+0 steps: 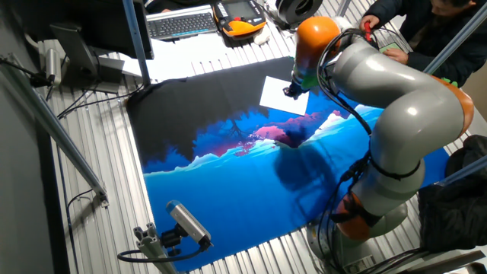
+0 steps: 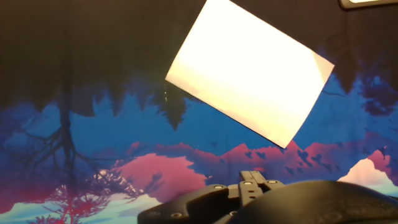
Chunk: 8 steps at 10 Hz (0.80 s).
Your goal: Unfold a piece of paper
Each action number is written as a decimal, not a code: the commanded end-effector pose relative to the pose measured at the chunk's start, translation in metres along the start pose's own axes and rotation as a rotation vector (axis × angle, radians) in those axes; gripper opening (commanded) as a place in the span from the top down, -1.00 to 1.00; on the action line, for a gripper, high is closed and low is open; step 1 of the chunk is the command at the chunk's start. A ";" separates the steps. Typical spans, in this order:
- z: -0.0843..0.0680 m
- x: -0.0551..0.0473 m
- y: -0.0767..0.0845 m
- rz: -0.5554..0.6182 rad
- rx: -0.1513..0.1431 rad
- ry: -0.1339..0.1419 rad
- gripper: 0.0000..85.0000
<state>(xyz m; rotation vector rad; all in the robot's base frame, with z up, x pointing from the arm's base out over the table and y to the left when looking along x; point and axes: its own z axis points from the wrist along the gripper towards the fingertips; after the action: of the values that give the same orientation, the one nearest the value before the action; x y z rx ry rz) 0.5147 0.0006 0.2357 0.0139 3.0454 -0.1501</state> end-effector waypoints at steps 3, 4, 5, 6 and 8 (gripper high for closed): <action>0.001 -0.004 -0.003 -0.001 -0.006 0.034 0.60; 0.005 -0.017 -0.012 -0.011 -0.016 0.046 0.60; 0.009 -0.034 -0.023 -0.021 -0.018 0.059 0.60; 0.014 -0.046 -0.030 -0.026 -0.009 0.061 0.60; 0.027 -0.068 -0.041 -0.030 -0.001 0.076 0.60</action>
<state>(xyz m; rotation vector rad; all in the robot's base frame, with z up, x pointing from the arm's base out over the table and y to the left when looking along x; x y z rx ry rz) 0.5721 -0.0447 0.2179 -0.0287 3.1242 -0.1523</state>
